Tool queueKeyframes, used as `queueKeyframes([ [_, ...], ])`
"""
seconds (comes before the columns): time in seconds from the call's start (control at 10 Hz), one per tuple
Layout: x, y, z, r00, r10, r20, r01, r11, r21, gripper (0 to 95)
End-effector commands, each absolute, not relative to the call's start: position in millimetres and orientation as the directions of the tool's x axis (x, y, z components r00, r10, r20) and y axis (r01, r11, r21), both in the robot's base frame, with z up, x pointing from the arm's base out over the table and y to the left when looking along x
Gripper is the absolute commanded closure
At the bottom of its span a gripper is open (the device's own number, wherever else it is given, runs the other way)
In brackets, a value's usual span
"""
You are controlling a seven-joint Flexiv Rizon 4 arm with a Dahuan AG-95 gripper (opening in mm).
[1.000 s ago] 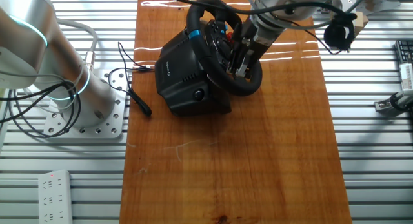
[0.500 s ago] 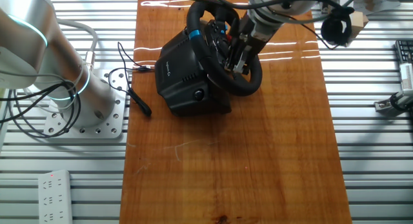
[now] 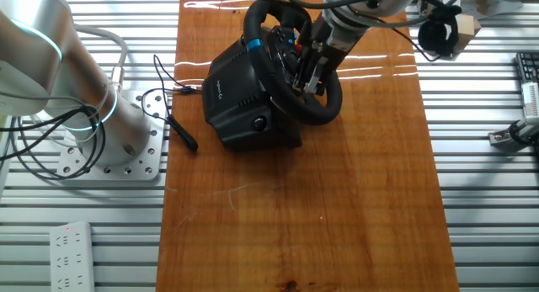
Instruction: Rotate the steering wheel 90 degrees clockwise
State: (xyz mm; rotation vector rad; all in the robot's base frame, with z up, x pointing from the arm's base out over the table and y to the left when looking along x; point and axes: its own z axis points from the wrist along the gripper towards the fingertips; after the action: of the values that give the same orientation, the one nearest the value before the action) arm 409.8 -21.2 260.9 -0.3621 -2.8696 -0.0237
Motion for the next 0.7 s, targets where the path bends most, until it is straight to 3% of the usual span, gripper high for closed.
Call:
queueKeyframes([
  [0.1,410.4,-20.4,260.3,-0.944,0.223,0.245,0.227,0.974,-0.012,95.0],
  [0.4,417.8,-13.6,254.4,-0.98,0.034,0.198,0.038,0.999,0.018,95.0],
  [0.6,417.9,-13.4,254.4,-0.951,-0.277,0.139,-0.272,0.961,0.052,95.0],
  [0.7,417.9,-13.0,254.6,-0.925,-0.363,0.117,-0.359,0.932,0.052,95.0],
])
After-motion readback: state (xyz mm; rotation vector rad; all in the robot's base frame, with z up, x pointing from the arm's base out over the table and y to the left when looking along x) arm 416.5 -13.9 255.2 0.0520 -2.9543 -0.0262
